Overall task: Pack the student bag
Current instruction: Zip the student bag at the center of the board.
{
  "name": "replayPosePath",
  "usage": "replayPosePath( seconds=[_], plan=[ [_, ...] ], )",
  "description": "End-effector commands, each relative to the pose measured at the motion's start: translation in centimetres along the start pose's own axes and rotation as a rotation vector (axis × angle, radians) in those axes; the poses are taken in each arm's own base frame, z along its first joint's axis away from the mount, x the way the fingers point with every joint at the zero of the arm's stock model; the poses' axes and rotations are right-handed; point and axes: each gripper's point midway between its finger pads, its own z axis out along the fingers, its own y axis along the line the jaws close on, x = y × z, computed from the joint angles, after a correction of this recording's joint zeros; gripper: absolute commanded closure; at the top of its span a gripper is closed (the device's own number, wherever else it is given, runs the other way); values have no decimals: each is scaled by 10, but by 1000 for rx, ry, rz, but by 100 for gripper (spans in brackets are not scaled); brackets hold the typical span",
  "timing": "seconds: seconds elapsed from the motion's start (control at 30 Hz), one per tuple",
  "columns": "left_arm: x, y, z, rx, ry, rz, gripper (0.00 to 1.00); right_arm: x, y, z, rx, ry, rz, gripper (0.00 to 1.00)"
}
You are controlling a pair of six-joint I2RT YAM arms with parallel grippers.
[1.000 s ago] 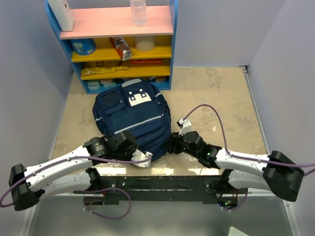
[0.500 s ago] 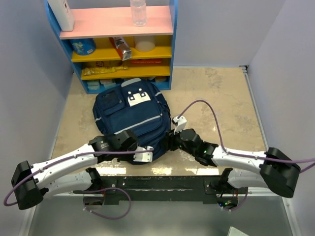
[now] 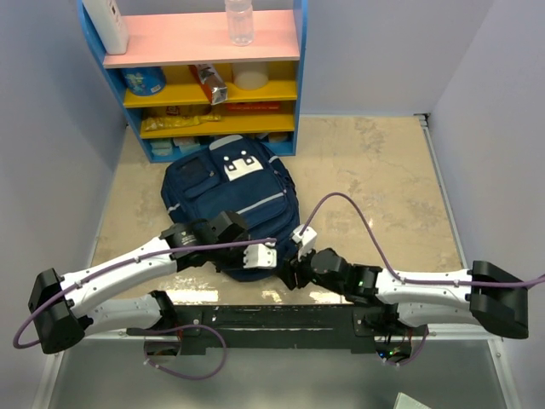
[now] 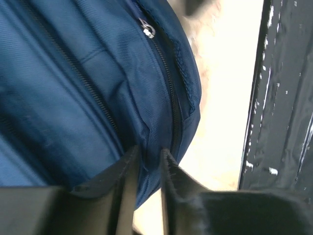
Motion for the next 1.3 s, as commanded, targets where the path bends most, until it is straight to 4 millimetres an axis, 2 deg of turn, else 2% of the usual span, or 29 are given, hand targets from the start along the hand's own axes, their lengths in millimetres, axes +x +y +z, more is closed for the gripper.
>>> replayPosePath(
  seconds=[0.0,0.07,0.13,0.23,0.4,0.53,0.63,0.77,0.8,0.93,1.0,1.07,1.2,1.27],
  plan=[
    [-30,28,-16,-114,-113,-4,88,-28,10,-1,25,-69,-166,48],
    [-29,30,-21,-144,-126,3,94,-40,11,-5,32,-101,-238,48],
    [-19,29,-24,-165,-111,7,96,-46,6,-7,48,-114,-305,46],
    [-10,30,-29,-202,-95,29,98,-56,11,-6,33,-132,-381,43],
    [3,30,-41,-258,-98,29,99,-41,25,9,-56,-48,-518,42],
    [15,26,-43,-277,-80,34,99,-51,35,17,-76,-46,-570,46],
    [20,26,-47,-302,-84,36,99,-51,36,24,-79,-28,-593,53],
    [29,22,-43,-308,-70,35,96,-43,35,34,-76,-9,-583,72],
    [30,22,-43,-309,-73,33,95,-42,34,37,-73,-1,-574,73],
    [33,19,-40,-301,-67,27,87,-28,35,44,-99,42,-579,72],
    [33,20,-40,-307,-66,14,85,-26,36,44,-109,46,-577,69],
    [33,20,-40,-309,-70,3,84,-28,38,43,-117,25,-568,57],
    [31,22,-40,-320,-77,-5,84,-20,33,44,-107,25,-555,54],
    [30,22,-41,-318,-84,-10,84,-23,35,47,-105,-3,-546,52]
  ],
)
